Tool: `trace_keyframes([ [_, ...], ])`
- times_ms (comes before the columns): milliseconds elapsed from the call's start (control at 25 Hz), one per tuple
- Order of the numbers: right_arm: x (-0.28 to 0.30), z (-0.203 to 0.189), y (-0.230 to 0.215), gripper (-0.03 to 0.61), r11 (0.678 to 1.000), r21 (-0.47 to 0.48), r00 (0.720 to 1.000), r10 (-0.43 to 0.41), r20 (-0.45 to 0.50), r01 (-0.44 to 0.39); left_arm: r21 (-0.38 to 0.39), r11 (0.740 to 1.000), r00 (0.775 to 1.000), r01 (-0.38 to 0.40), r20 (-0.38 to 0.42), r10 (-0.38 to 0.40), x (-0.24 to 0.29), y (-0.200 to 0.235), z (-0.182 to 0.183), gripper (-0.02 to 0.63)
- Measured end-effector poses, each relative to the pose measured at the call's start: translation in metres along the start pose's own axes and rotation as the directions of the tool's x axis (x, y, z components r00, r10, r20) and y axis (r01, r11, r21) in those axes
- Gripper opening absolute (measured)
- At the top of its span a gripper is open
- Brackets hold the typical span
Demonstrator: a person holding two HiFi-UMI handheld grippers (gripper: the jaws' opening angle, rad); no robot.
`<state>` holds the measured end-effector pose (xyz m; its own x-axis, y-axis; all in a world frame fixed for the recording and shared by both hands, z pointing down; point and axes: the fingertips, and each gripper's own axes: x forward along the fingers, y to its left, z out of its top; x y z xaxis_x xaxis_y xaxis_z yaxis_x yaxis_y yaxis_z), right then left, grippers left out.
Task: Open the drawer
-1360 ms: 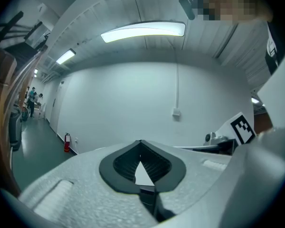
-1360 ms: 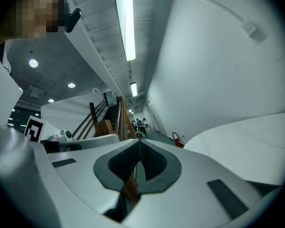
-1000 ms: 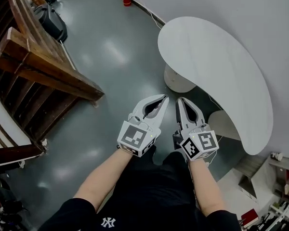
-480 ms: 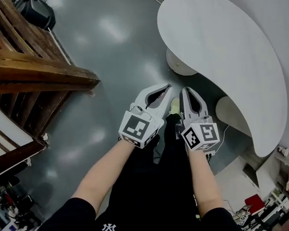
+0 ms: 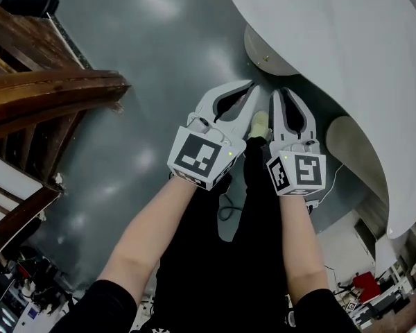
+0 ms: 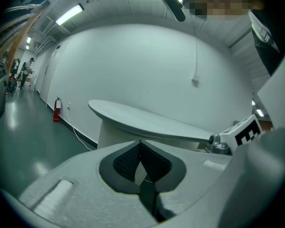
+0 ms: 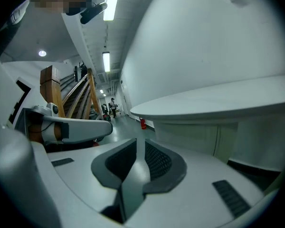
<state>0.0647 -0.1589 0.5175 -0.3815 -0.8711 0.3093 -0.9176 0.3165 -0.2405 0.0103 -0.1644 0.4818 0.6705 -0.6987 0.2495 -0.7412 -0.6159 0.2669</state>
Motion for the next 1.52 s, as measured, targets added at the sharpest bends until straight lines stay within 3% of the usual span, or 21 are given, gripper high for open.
trace_keyframes([
  [320,0.048,-0.042,-0.045,0.060,0.995,-0.077,0.997,-0.069,0.019,0.070,-0.021,1.000,1.000,0.010,-0.005,-0.010,0.043,0.023,-0.057,0.008],
  [800,0.093,-0.075,-0.075,0.063,0.975,-0.199,0.995,-0.100,-0.003,0.097,-0.021,0.999,0.999,0.025,0.019,-0.025,0.084,0.043,-0.078,0.008],
  [1520,0.127,-0.076,-0.088,0.058,0.954,-0.277,0.992,-0.128,-0.019,0.118,-0.052,0.999,1.000,-0.007,0.005,0.007,0.099,0.068,-0.084,0.008],
])
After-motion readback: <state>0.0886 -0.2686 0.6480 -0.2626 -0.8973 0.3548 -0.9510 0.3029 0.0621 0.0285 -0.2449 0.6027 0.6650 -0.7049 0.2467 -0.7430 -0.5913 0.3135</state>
